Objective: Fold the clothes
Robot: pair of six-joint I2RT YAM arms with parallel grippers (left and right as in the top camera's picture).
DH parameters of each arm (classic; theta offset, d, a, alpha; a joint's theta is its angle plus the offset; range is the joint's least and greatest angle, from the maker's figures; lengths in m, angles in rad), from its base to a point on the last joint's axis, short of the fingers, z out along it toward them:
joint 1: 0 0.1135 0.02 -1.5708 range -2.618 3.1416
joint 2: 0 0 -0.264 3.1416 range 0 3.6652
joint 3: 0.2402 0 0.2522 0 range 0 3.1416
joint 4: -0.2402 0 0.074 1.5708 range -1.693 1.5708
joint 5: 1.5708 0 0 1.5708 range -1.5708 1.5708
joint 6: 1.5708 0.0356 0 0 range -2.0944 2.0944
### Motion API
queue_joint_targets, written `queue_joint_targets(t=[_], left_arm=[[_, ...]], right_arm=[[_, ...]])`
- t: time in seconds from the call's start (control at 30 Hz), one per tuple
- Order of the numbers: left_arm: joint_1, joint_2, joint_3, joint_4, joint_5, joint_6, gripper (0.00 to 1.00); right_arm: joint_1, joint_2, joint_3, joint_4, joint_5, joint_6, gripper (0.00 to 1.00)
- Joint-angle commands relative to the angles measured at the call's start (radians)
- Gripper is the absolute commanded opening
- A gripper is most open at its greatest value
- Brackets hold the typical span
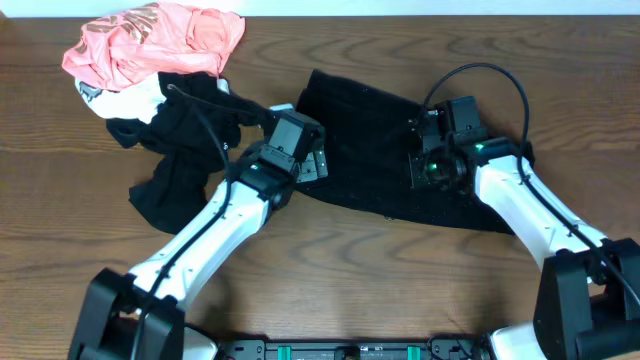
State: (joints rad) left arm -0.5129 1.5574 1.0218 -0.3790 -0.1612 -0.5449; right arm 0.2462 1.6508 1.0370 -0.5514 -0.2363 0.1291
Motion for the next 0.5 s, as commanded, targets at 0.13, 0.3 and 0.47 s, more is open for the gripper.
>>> queue_joint_targets(t=[0.13, 0.3, 0.47], left_arm=[[-0.010, 0.071, 0.014, 0.006, 0.021, -0.045, 0.90], [-0.010, 0.099, 0.014, 0.024, 0.022, -0.044, 0.89], [-0.010, 0.104, 0.014, 0.033, 0.022, -0.045, 0.89]], right_arm=[[0.017, 0.054, 0.010, 0.036, -0.008, 0.005, 0.08], [0.017, 0.078, 0.010, 0.050, 0.001, 0.005, 0.06], [0.000, 0.070, 0.010, 0.071, 0.041, 0.047, 0.02]])
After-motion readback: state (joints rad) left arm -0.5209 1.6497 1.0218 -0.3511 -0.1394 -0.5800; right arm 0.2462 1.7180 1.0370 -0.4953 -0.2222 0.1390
